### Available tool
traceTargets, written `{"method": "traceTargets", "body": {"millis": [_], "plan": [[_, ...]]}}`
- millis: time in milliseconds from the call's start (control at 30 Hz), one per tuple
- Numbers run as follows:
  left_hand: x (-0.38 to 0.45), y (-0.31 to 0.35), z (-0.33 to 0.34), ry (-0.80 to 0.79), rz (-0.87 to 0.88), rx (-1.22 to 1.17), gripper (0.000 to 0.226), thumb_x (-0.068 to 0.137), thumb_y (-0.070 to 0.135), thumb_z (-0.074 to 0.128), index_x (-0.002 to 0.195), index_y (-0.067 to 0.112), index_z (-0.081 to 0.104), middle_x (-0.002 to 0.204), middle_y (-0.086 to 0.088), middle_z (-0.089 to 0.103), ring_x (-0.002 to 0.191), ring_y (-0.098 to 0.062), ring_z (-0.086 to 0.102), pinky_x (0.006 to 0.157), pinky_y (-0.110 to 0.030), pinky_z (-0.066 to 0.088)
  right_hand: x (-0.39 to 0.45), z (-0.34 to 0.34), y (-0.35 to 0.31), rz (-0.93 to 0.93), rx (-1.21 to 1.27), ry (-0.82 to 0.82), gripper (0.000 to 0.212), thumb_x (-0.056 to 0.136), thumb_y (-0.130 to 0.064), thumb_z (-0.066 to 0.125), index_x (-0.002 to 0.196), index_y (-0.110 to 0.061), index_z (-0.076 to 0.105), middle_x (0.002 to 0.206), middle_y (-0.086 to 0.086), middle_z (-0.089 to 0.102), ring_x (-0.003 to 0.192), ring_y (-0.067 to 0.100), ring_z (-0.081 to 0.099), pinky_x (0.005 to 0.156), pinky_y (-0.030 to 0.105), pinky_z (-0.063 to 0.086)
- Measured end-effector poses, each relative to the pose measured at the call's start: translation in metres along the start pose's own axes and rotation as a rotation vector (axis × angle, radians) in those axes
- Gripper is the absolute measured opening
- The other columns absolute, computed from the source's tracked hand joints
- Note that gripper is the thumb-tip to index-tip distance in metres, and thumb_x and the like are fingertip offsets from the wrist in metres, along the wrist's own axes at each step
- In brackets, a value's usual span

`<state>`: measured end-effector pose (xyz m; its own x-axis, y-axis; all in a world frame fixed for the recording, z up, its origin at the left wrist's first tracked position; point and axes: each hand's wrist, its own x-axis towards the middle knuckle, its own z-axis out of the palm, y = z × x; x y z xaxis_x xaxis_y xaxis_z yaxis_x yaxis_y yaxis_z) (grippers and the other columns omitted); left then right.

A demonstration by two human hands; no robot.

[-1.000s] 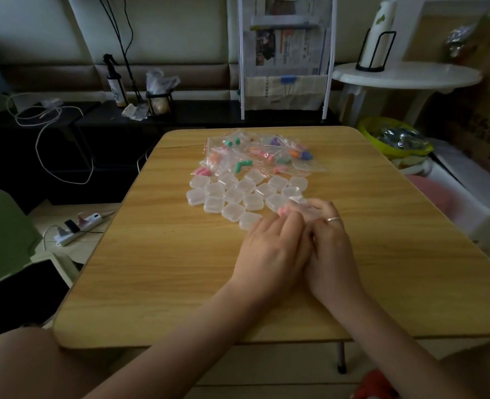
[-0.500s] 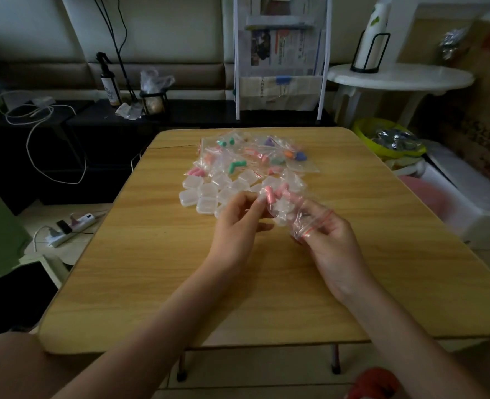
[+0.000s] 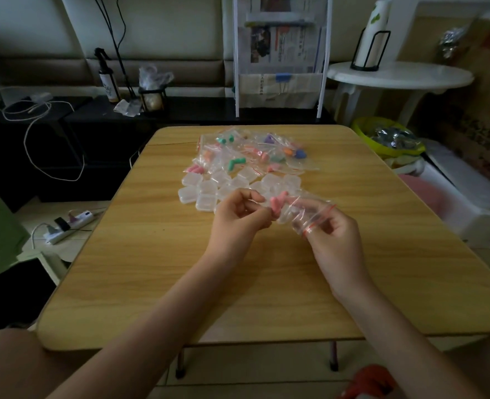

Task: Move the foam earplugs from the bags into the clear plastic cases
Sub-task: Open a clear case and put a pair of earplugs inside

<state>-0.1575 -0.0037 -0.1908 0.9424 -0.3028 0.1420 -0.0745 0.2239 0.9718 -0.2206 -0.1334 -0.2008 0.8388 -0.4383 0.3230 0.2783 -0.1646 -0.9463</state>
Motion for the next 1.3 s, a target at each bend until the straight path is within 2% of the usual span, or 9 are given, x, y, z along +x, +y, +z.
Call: {"method": "traceTargets", "body": {"millis": [200, 267, 433, 567, 767, 867, 1000, 1167, 1300], "plan": [[0.005, -0.006, -0.003, -0.117, -0.012, -0.056, 0.013, 0.082, -0.006, 0.064, 0.086, 0.007, 0.061, 0.067, -0.003, 0.062, 0.063, -0.010, 0.059, 0.066, -0.022, 0.050, 0.002, 0.001, 0.001, 0.084, -0.015, -0.033, 0.024, 0.083, -0.018, 0.070, 0.107, -0.017, 0.072, 0.099, -0.011, 0.072, 0.097, 0.000, 0.065, 0.076, 0.015, 0.050], [0.005, -0.006, -0.003, -0.149, -0.012, -0.088, 0.011, 0.083, -0.004, 0.065, 0.081, 0.006, 0.060, 0.069, -0.004, 0.060, 0.064, -0.012, 0.056, 0.067, -0.023, 0.050, 0.001, 0.003, -0.001, 0.127, 0.024, -0.086, 0.030, 0.080, -0.026, 0.070, 0.109, -0.018, 0.071, 0.101, -0.011, 0.072, 0.098, -0.003, 0.064, 0.076, 0.012, 0.049], [0.001, -0.004, -0.002, -0.147, 0.008, -0.009, 0.012, 0.080, 0.002, 0.070, 0.077, 0.007, 0.059, 0.082, -0.011, 0.065, 0.080, -0.020, 0.065, 0.082, -0.034, 0.054, 0.002, 0.001, -0.003, 0.193, 0.119, -0.134, 0.028, 0.081, -0.022, 0.069, 0.109, -0.023, 0.070, 0.107, -0.013, 0.071, 0.103, -0.006, 0.061, 0.077, 0.011, 0.048], [-0.003, -0.003, 0.001, -0.112, 0.058, 0.095, 0.019, 0.077, -0.010, 0.068, 0.074, 0.005, 0.056, 0.076, -0.008, 0.065, 0.076, -0.022, 0.064, 0.078, -0.036, 0.055, 0.002, 0.001, -0.005, 0.221, 0.242, -0.168, 0.028, 0.076, -0.019, 0.070, 0.105, -0.021, 0.071, 0.113, -0.004, 0.070, 0.112, 0.006, 0.061, 0.086, 0.019, 0.049], [-0.005, -0.003, 0.001, -0.126, 0.059, 0.066, 0.016, 0.082, -0.005, 0.065, 0.086, 0.003, 0.052, 0.073, -0.009, 0.061, 0.065, -0.012, 0.062, 0.066, -0.023, 0.053, 0.003, 0.003, -0.005, 0.255, 0.217, -0.114, 0.026, 0.079, -0.018, 0.070, 0.103, -0.011, 0.070, 0.097, -0.002, 0.074, 0.090, 0.002, 0.067, 0.069, 0.010, 0.047], [-0.003, -0.005, 0.003, -0.110, 0.064, 0.062, 0.013, 0.084, -0.002, 0.064, 0.091, 0.003, 0.053, 0.074, -0.009, 0.063, 0.065, -0.014, 0.062, 0.067, -0.024, 0.053, 0.002, 0.005, -0.004, 0.272, 0.280, -0.103, 0.034, 0.076, -0.020, 0.070, 0.106, -0.005, 0.068, 0.096, 0.002, 0.073, 0.088, 0.005, 0.068, 0.072, 0.013, 0.049], [-0.004, -0.007, 0.008, -0.092, 0.077, 0.029, 0.011, 0.087, -0.003, 0.060, 0.084, 0.003, 0.051, 0.075, -0.012, 0.059, 0.065, -0.015, 0.061, 0.067, -0.028, 0.054, 0.003, 0.005, -0.004, 0.288, 0.311, -0.104, 0.022, 0.083, -0.014, 0.067, 0.102, -0.005, 0.069, 0.096, 0.003, 0.072, 0.088, 0.008, 0.066, 0.072, 0.015, 0.049], [-0.005, -0.004, 0.012, -0.087, 0.027, -0.055, 0.012, 0.089, 0.000, 0.057, 0.082, 0.006, 0.048, 0.075, -0.009, 0.057, 0.064, -0.012, 0.062, 0.069, -0.028, 0.057, 0.004, 0.005, -0.006, 0.285, 0.342, -0.091, 0.028, 0.067, -0.025, 0.070, 0.090, -0.010, 0.069, 0.084, 0.000, 0.072, 0.081, 0.007, 0.065, 0.067, 0.015, 0.048], [-0.005, -0.003, 0.012, -0.101, -0.029, -0.089, 0.012, 0.092, 0.000, 0.052, 0.084, 0.005, 0.045, 0.071, -0.007, 0.061, 0.061, -0.011, 0.063, 0.065, -0.026, 0.056, 0.004, 0.006, -0.003, 0.287, 0.293, -0.044, 0.033, 0.070, -0.028, 0.074, 0.095, -0.006, 0.071, 0.090, 0.010, 0.072, 0.085, 0.013, 0.066, 0.078, 0.024, 0.053]]}}
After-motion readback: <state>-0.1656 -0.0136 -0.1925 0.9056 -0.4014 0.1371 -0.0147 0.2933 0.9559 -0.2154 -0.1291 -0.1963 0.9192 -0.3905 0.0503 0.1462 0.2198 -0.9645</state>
